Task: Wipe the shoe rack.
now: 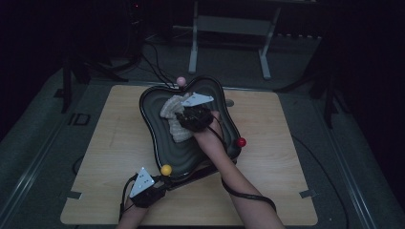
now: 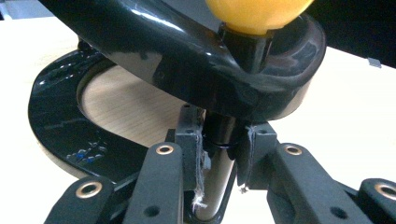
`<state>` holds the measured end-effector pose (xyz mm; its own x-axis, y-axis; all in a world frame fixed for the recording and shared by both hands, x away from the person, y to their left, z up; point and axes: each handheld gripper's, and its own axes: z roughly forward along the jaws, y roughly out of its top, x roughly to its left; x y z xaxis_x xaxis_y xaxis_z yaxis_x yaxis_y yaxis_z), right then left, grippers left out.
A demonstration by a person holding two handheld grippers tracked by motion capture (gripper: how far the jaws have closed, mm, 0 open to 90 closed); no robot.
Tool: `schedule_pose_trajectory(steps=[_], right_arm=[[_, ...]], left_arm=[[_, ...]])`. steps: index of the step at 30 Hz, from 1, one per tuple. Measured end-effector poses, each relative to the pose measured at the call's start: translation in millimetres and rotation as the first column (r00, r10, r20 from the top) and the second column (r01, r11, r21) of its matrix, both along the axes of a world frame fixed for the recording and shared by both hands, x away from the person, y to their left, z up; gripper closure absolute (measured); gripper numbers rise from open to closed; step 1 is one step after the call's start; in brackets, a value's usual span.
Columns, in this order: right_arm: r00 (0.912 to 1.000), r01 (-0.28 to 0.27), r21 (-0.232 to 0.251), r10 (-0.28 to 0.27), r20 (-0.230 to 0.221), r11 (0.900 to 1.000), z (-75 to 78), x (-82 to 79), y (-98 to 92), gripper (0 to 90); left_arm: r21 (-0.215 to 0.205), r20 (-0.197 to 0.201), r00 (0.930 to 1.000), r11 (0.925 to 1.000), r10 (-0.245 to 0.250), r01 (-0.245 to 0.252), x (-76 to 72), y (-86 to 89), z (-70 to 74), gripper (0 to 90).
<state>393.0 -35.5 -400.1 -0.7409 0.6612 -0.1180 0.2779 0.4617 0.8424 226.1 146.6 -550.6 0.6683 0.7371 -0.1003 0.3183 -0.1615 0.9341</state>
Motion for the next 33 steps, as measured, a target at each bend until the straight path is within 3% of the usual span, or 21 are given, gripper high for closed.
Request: schedule_pose_trajectory(steps=[9, 33], right_arm=[[1.0000, 0.001, 0.007, -0.001, 0.001, 1.000, -15.3, -22.7, -13.9, 68.0], [0.9964, -0.085, -0.032, 0.085, -0.007, 0.996, -48.6, -80.3, -45.0, 68.0]], left_arm=[[-0.001, -0.001, 1.0000, 1.0000, 0.003, -0.003, -0.2, -0.1, -0.1, 72.4], [0.000, -0.004, 0.9999, 0.9999, 0.011, -0.011, -1.0, -0.9, 0.1, 72.3]])
